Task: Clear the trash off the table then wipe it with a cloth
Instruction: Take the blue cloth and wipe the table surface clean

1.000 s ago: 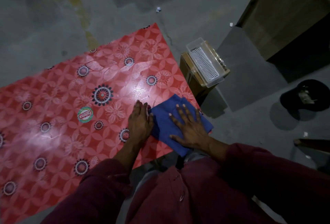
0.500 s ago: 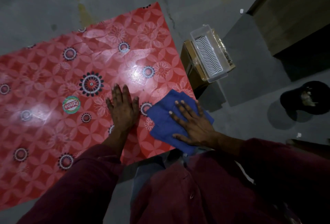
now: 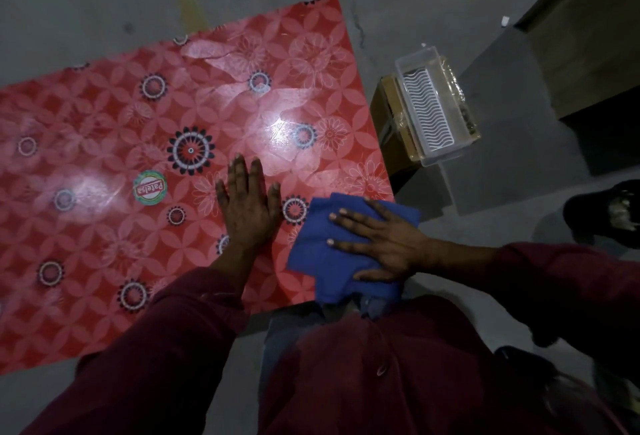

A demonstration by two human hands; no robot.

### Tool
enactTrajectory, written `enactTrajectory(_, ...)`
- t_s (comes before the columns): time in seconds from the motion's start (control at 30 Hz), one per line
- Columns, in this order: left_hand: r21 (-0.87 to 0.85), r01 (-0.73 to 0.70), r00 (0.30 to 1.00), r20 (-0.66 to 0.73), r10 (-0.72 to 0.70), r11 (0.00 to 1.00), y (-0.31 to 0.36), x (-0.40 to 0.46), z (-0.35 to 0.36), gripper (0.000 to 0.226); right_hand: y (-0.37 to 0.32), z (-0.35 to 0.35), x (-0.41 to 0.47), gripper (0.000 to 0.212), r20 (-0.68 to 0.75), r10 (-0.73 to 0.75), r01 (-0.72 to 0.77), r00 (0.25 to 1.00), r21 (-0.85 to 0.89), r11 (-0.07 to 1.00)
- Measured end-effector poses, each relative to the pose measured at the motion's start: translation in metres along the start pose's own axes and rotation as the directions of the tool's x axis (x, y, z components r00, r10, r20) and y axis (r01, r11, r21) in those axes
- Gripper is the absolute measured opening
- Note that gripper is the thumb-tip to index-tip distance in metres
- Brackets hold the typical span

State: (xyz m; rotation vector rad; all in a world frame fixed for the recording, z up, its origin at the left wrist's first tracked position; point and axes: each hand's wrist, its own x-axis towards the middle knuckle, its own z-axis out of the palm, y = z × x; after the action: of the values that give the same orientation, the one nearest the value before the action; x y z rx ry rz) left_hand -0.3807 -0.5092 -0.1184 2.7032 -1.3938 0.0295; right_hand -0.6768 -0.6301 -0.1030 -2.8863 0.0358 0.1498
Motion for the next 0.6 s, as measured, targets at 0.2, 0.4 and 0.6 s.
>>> enactTrajectory(0.2,-0.051,0.062,0.996,-0.055,-0.065,0.997,0.008,0.03,-0.011,0.05,-0.006,-0.003,0.026,0.086,-0.028,0.262,-0.261,0.965,0.027,0.965)
enactTrajectory(0.4,0.012,0.064,0.998,0.008,-0.064,0.998,0.001,0.053,0.0,0.061,0.032,-0.008,0.032,0.086,-0.021,0.058,-0.059,0.998,-0.034,0.998)
enactTrajectory(0.6,0.008,0.056,0.998,-0.03,-0.055,0.998,-0.001,0.053,0.002,0.059,0.04,-0.018,0.067,0.09,-0.059,0.383,-0.382,0.922,0.017,0.924)
